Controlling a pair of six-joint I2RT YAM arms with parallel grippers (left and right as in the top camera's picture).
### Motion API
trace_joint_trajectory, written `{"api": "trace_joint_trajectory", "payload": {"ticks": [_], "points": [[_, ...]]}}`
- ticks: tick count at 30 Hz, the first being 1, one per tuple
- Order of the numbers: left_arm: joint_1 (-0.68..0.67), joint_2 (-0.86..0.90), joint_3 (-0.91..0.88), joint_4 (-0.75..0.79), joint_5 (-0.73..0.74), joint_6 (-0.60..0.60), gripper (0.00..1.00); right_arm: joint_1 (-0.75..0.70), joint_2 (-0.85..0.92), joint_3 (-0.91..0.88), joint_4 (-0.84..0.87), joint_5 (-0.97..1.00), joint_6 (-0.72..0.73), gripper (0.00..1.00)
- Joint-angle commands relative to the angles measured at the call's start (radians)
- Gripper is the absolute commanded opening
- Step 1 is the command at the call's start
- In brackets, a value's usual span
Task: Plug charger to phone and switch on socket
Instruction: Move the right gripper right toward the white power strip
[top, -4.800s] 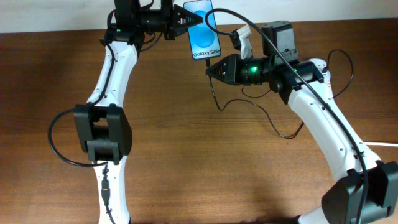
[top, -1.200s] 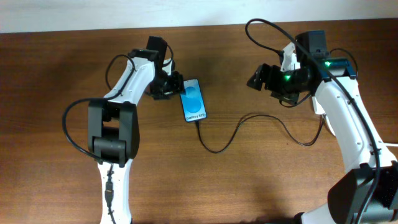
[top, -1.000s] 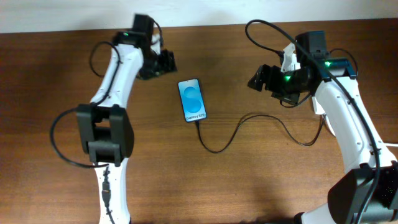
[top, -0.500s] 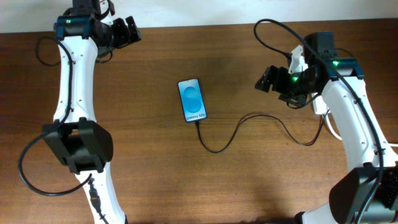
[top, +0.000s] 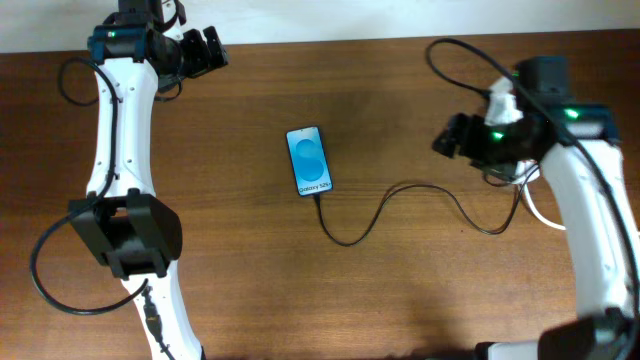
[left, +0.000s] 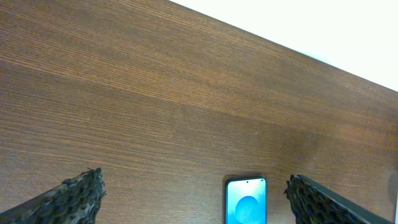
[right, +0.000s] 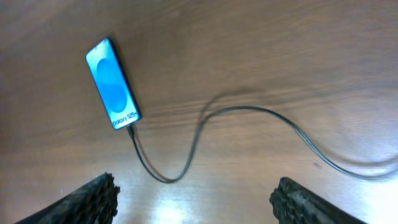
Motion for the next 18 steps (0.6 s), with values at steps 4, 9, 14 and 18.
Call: {"api": "trace_joint_trajectory", "payload": {"ticks": [4,9,14,18], "points": [[0.000,-0.014,0.012,-0.001,-0.007,0.004,0.99,-0.146,-0.192,0.016,-0.112,0.048,-0.022,0.89],[0.001,-0.014,0.012,-0.001,-0.007,0.004,0.99,-0.273,-0.240,0.026,-0.176,0.041,-0.071,0.91],[0.001,-0.014,0.012,-0.001,-0.007,0.004,0.99,-0.417,-0.226,0.147,-0.211,0.045,-0.127,0.92],[0.001,-0.014,0.012,-0.001,-0.007,0.004,0.99,-0.579,-0.204,0.265,-0.195,0.045,-0.138,0.94]]}}
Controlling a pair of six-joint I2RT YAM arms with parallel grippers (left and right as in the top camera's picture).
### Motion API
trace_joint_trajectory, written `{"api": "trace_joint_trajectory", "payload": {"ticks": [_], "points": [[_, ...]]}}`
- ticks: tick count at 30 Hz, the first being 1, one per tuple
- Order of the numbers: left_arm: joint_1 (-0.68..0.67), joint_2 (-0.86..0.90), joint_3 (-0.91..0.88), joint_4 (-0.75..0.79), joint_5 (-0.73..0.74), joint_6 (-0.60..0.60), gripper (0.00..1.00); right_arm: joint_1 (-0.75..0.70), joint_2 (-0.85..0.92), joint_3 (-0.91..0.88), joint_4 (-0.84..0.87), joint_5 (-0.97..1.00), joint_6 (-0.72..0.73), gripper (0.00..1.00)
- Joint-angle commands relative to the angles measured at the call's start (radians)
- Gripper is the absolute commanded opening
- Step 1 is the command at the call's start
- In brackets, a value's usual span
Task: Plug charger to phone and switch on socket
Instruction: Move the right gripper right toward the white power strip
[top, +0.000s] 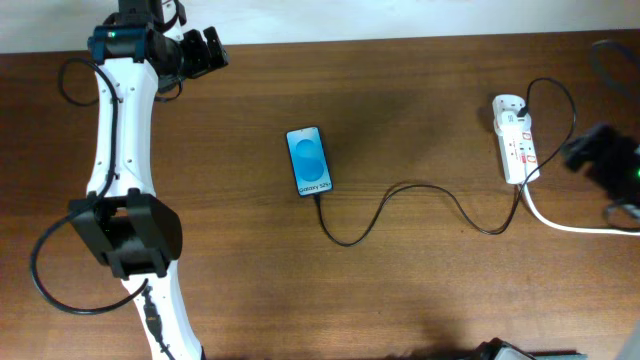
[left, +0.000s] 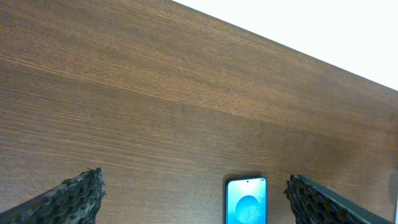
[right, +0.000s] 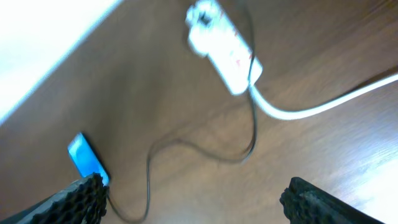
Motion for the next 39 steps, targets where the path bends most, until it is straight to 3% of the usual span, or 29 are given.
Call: {"api": "trace_joint_trajectory", "payload": {"ticks": [1,7,13,18,27,32,39], "points": [[0.001,-0.014,0.012,0.001,-0.007,0.004,0.99,-0.129,0.028,0.089,0.033,0.010,-0.030,0.94],[0.001,-0.014,0.012,0.001,-0.007,0.004,0.99,-0.274,0.177,0.090,0.174,0.010,-0.022,0.97],[0.001,-0.014,0.012,0.001,-0.007,0.004,0.99,-0.277,0.416,0.089,0.282,0.005,0.103,0.99],[0.001,-0.014,0.012,0.001,-0.007,0.004,0.99,-0.277,0.570,0.089,0.364,-0.084,0.102,0.98],[0.001,-0.014,0.012,0.001,-0.007,0.004,0.99,-0.156,0.761,0.089,0.507,-0.111,-0.027,0.99],[0.001,-0.014,0.012,0.001,-0.006,0.004,0.99,-0.070,0.812,0.089,0.543,0.063,-0.030,0.99],[0.001,-0.014,0.012,0.001,-0.007,0.004,0.99,-0.031,0.888,0.087,0.561,0.065,-0.031,0.98]]}}
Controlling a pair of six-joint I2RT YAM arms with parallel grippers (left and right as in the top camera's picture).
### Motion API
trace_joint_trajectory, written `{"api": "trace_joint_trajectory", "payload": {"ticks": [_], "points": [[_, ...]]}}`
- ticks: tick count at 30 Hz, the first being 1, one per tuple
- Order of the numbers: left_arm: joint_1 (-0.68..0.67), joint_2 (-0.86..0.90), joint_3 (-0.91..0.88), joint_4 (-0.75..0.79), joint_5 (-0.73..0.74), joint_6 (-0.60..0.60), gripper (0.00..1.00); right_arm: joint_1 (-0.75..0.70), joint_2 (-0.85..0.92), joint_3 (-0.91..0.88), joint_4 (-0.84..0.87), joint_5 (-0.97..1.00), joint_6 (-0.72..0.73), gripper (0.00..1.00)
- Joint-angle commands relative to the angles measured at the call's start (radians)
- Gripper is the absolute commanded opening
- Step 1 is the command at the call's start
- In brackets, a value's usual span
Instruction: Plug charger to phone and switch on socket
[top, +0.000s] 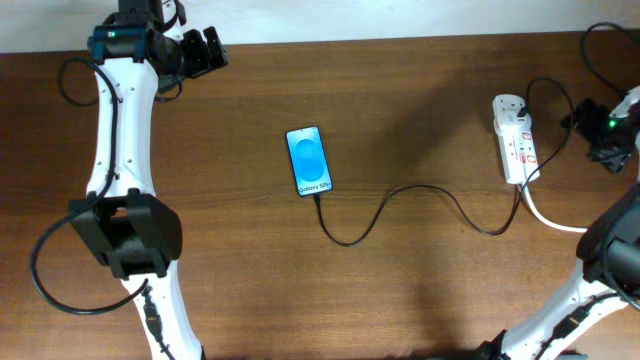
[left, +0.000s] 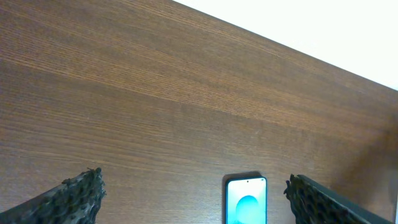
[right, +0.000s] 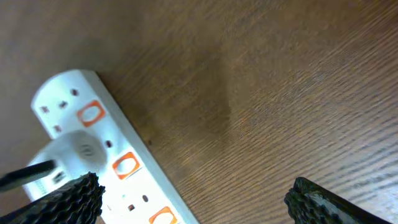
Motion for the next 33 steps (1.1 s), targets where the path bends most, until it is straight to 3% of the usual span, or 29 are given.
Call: {"api": "trace_joint_trajectory", "payload": {"ticks": [1,23,33], "points": [[0.001,-0.014,0.012,0.001,-0.007,0.004,0.99,0.011,0.048,0.005,0.003,0.013,-0.014,0.98],[0.001,-0.014,0.012,0.001,-0.007,0.004,0.99,0.110,0.150,-0.004,0.024,0.010,-0.018,0.98],[0.001,-0.014,0.012,0.001,-0.006,0.004,0.99,0.123,0.150,-0.005,-0.061,0.037,-0.012,0.98]]}}
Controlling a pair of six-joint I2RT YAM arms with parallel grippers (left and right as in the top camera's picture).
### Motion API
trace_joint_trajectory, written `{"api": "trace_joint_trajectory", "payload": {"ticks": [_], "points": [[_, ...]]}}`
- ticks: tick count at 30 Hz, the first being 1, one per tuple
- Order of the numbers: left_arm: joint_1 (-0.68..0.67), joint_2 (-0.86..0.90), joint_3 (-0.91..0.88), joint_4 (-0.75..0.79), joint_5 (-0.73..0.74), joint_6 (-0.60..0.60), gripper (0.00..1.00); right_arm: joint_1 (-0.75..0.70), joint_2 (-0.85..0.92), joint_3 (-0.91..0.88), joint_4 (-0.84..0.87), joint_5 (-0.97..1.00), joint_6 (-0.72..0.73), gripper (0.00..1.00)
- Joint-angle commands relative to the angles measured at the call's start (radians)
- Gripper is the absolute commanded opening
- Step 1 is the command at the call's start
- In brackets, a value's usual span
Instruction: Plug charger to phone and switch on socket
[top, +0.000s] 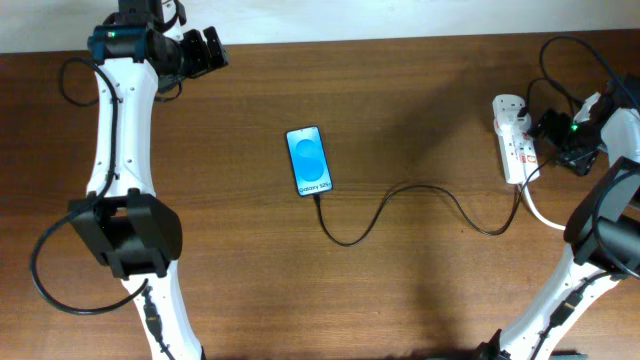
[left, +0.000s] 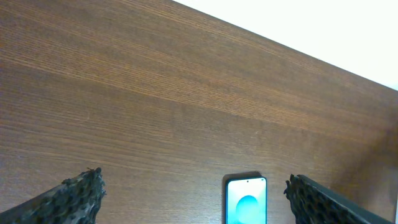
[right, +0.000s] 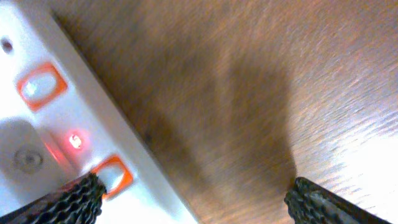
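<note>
A phone (top: 309, 160) with a lit blue screen lies mid-table, also in the left wrist view (left: 245, 202). A black cable (top: 400, 200) runs from its lower end to the white power strip (top: 514, 140) at the right. The strip (right: 56, 124) has orange-framed switches and a red light (right: 75, 140) glowing. My right gripper (top: 548, 130) is open, low over the strip, its left finger (right: 68, 202) by an orange switch (right: 112, 175). My left gripper (top: 205, 50) stays open at the far left.
A thick white cord (top: 550, 218) leaves the strip toward the right edge. The table's far edge (left: 280, 43) meets a white wall. Black arm cables (top: 565, 60) loop above the strip.
My right gripper has moved left and down onto the power strip. A red light now glows on the strip. The left arm has not moved.
My right gripper was above the table right of the phone, covering the strip. Then it was off at the right edge, then close beside the strip. Now it is over the switches with the red light on. The phone and cable stayed put.
</note>
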Motion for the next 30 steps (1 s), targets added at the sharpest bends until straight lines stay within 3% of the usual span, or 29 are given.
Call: {"api": "trace_joint_trajectory", "payload": {"ticks": [1,11,21,25,30], "points": [[0.001,-0.014,0.012,0.001,-0.007,0.004,0.99,0.032,0.034,-0.016,-0.034,0.009,-0.016,0.99],[0.001,-0.014,0.012,0.001,-0.007,0.004,0.99,-0.027,0.025,0.017,-0.046,0.002,0.044,0.99],[0.001,-0.014,0.012,0.002,-0.007,0.004,0.99,-0.232,-0.047,0.279,-0.366,-0.026,0.063,0.98],[0.001,-0.014,0.012,0.001,-0.007,0.004,0.99,-0.249,-0.083,0.429,-0.525,-0.055,0.058,0.99],[0.001,-0.014,0.012,0.001,-0.007,0.004,0.99,-0.185,-0.200,0.599,-0.680,-0.122,-0.087,0.98]]}}
